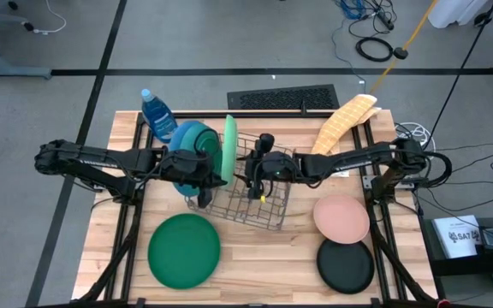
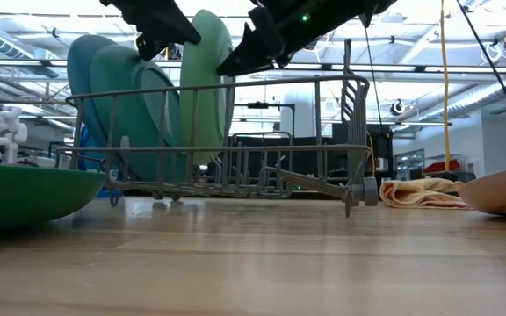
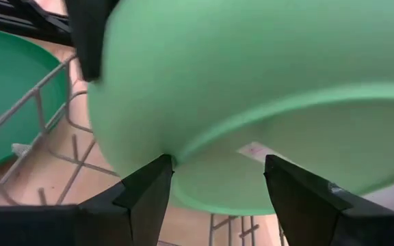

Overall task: Sort dishes
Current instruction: Put the light green plate into the dish rack

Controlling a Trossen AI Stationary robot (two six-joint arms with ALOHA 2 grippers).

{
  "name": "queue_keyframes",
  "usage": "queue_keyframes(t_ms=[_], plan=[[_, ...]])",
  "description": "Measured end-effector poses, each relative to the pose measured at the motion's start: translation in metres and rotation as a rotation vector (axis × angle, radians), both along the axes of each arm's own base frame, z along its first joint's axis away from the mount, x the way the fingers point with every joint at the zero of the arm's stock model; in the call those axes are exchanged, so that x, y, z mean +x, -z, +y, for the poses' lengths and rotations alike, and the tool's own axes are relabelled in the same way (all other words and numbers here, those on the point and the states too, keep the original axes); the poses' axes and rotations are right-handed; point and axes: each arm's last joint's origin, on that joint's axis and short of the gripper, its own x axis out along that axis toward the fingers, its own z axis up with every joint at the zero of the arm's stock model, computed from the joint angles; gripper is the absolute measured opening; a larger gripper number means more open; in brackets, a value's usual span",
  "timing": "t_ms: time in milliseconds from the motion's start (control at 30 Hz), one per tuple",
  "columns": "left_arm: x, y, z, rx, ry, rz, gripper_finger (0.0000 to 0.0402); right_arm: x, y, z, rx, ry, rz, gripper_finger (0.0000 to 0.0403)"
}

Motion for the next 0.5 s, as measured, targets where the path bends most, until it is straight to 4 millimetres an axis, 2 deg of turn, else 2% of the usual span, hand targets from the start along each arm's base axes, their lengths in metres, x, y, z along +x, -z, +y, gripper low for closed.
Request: queue_keyframes(t_ms=[167,367,500], plan=[[0.0,-0.001,-0.001,0.03,0.058,0.003,0.0018,0.004,0.004,0.001,-0.01,-0.009,-0.012,0.0228],[-0.001,-0.004,-0.002,0.005,0.086,-0.002,0.009,0.008,0.007,-0.005,-0.01,-0.033,-0.029,0.0228],[-0.005,-0.013,-0.002,0.0,0.089,-0.005,0.0131,0.01,0.006,-0.008,-0.008,-0.044,-0.055,0.0228]])
